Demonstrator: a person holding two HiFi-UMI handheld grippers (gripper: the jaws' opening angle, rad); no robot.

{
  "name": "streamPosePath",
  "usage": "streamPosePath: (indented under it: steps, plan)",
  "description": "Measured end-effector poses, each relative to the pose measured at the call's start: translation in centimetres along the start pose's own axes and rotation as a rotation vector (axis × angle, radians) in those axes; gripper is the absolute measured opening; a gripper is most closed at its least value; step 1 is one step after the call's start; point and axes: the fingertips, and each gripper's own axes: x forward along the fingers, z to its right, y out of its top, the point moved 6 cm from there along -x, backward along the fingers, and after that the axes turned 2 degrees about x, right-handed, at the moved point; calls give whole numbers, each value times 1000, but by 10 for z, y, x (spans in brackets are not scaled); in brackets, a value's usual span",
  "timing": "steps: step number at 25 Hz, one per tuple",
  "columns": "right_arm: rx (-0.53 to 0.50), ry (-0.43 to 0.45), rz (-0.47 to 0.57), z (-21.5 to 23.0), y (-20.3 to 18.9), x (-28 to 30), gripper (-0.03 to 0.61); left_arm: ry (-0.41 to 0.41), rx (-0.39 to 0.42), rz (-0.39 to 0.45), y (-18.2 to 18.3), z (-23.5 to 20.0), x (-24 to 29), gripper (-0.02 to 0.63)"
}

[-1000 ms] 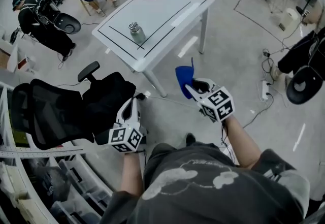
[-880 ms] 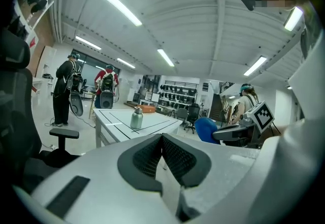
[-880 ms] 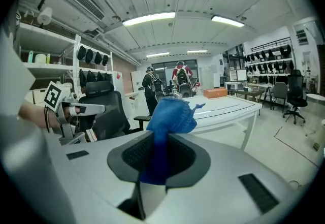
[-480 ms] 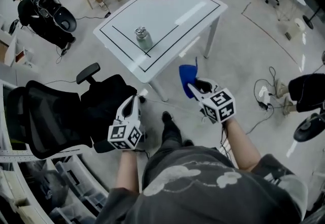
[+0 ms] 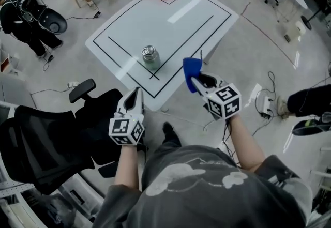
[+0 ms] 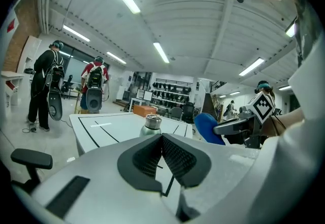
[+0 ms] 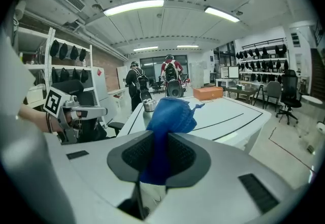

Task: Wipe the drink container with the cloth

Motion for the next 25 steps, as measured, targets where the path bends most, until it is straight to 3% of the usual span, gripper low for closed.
streamPosePath:
  steps: [8,11,12,19,25]
  plan:
    - [27,-63,-26,10,24,44,74,-130,28,-29,6,-32,53,19]
    - [36,-71,-37,9,27,52,74,-184,33,-61,3,-37,71,216]
    - [35,-73,-43,9,28,54,75,-190,37,-68,2,-38,75,237]
    - [42,-60,-40,19,39,63,75,-154,83,-77,11,-31,104,330]
    - [32,21,-50,34,49,91,75,-80,132,-128,10,-25,127,333]
